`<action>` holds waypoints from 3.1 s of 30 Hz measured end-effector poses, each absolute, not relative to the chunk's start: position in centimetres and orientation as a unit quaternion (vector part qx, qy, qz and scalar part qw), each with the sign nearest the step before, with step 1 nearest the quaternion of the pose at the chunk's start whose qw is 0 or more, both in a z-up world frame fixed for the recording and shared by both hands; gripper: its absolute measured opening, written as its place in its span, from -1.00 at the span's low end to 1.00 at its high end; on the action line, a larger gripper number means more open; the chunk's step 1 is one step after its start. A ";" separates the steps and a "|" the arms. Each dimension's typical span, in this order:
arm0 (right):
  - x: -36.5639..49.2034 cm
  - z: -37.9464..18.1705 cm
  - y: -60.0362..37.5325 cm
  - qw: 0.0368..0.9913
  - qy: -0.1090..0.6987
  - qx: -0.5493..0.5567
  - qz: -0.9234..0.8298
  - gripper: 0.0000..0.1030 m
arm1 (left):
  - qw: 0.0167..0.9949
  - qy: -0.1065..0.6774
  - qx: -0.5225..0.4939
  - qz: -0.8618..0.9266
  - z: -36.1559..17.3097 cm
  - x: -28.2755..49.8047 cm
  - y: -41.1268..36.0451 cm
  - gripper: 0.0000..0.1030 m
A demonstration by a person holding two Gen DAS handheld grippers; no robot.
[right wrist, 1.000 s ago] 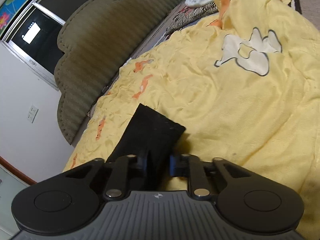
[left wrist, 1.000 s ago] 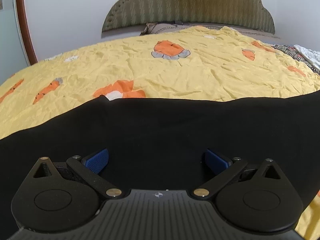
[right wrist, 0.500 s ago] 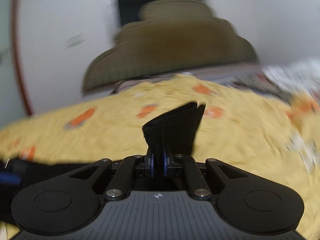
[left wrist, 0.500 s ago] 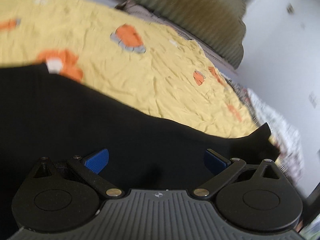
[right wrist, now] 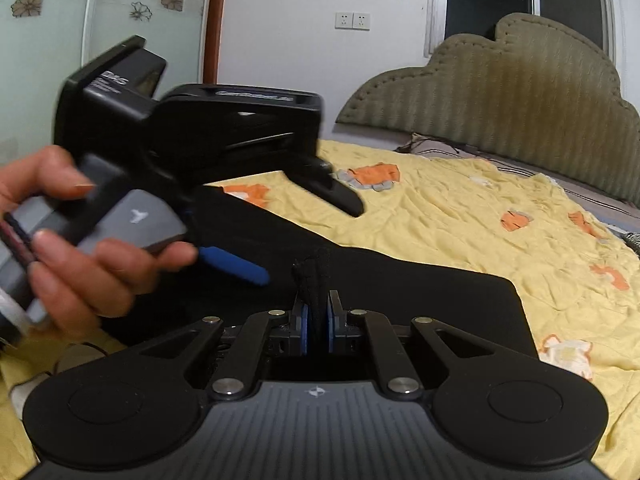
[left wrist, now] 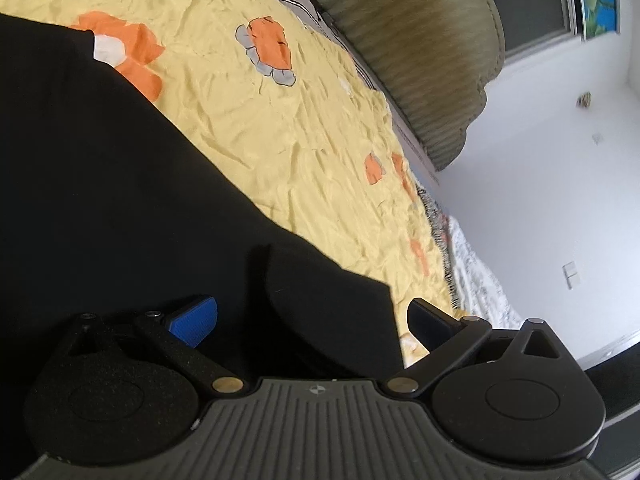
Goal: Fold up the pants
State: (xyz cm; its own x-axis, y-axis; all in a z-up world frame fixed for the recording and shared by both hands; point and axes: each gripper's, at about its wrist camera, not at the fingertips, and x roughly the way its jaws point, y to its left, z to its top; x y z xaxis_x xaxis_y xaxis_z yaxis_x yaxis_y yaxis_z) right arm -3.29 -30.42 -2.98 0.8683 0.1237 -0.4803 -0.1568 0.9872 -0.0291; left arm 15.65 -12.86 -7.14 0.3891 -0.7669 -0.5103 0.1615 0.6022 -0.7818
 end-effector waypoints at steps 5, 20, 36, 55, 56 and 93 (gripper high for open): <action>-3.8 -2.1 -29.7 0.969 0.234 -0.013 0.079 -0.83 | 0.742 0.469 -0.353 -0.325 -7.5 15.9 -13.2 0.63; -2.0 -2.3 -24.8 0.956 0.257 -0.046 0.135 -0.83 | 0.889 0.380 -0.117 -0.227 -3.0 13.6 -11.2 -0.60; -1.2 -3.0 -22.0 0.931 0.300 -0.082 0.191 -0.73 | 0.917 0.355 0.015 -0.179 -2.4 13.4 -10.8 0.08; -3.1 -2.1 -31.0 0.930 0.355 -0.051 0.084 -0.36 | 0.903 0.331 0.217 -0.166 -5.2 11.3 -14.1 0.87; -2.9 -2.5 -30.3 0.924 0.367 -0.069 0.086 -0.24 | 0.903 0.333 0.218 -0.162 -5.4 11.3 -14.0 0.86; 6.9 -3.3 -47.4 0.899 0.342 0.268 0.050 0.19 | 0.914 0.359 0.103 -0.161 -2.6 9.9 -8.7 0.95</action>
State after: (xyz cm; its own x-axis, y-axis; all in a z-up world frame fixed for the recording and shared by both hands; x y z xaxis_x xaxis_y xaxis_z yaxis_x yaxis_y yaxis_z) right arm 6.89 -47.45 -3.31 0.7612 0.2735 -0.5880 0.0932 0.8511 0.5166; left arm 9.87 -8.73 -2.63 0.6907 -0.2199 -0.6889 0.3676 0.9272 0.0726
